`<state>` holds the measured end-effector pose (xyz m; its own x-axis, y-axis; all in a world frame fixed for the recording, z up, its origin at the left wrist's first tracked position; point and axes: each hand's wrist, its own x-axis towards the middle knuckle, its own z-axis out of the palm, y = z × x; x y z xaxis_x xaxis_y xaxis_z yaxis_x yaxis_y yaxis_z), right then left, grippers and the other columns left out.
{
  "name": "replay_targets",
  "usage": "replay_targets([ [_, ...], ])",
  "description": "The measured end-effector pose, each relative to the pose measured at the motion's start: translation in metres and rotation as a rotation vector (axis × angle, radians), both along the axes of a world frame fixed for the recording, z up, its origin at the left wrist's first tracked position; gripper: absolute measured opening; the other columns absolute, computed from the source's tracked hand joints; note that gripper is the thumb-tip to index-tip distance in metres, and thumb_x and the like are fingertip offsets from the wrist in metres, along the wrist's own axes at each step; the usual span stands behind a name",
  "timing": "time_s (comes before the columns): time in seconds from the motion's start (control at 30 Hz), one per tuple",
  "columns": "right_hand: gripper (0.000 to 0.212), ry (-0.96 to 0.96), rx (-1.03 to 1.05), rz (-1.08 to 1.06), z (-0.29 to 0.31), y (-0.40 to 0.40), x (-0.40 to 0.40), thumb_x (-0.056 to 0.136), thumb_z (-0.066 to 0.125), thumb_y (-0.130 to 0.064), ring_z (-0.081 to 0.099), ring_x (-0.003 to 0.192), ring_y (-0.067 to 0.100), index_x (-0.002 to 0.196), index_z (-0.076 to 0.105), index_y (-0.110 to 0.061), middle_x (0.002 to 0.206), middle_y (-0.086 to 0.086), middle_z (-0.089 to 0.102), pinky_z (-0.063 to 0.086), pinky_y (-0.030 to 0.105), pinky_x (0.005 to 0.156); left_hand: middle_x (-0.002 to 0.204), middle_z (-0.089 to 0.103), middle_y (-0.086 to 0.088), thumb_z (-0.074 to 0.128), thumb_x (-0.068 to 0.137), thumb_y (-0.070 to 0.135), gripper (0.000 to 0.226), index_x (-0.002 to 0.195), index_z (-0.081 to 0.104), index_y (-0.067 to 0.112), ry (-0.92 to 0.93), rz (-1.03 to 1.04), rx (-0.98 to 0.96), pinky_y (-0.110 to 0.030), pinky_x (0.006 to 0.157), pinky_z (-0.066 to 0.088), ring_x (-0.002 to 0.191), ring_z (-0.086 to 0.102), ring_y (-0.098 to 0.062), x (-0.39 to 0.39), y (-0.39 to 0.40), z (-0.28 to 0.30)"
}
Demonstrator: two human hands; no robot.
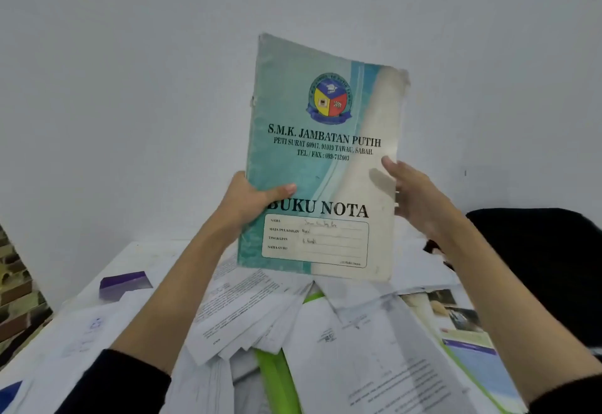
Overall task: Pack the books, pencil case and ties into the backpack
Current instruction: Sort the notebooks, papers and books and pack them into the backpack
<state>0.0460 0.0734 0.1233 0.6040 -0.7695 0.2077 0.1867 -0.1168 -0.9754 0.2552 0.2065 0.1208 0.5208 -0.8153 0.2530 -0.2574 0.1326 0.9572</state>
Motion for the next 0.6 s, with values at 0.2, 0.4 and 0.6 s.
replay_targets([
  [0.2, 0.045, 0.056, 0.086, 0.055, -0.002, -0.001, -0.092, 0.065, 0.081, -0.021, 0.07, 0.093, 0.026, 0.107, 0.066, -0.013, 0.102, 0.008, 0.073, 0.058, 0.036, 0.073, 0.088, 0.075, -0.004, 0.077, 0.058, 0.027, 0.047, 0.101, 0.063, 0.017, -0.076, -0.347, 0.116, -0.03, 0.063, 0.058, 0.077, 0.072, -0.02, -0.065, -0.033, 0.031],
  [0.4, 0.051, -0.034, 0.223, -0.26, -0.009, -0.02, -0.209, 0.068, 0.064, -0.004, 0.071, 0.083, 0.03, 0.118, 0.061, -0.001, 0.101, 0.016, 0.072, 0.059, 0.04, 0.067, 0.099, 0.074, -0.005, 0.052, 0.09, 0.044, 0.036, 0.107, 0.065, 0.016, 0.018, -0.573, 0.213, -0.032, 0.074, 0.058, 0.085, 0.072, -0.019, -0.159, -0.097, -0.004],
  [0.6, 0.038, -0.067, 0.122, -0.668, -0.012, -0.039, -0.344, 0.082, 0.055, 0.009, 0.072, 0.079, 0.025, 0.119, 0.059, -0.001, 0.106, 0.014, 0.069, 0.059, 0.033, 0.061, 0.13, 0.057, -0.002, 0.047, 0.097, 0.033, 0.038, 0.132, 0.052, 0.021, -0.962, -0.788, 0.527, -0.025, 0.091, 0.045, 0.11, 0.056, -0.016, -0.263, -0.15, -0.086],
])
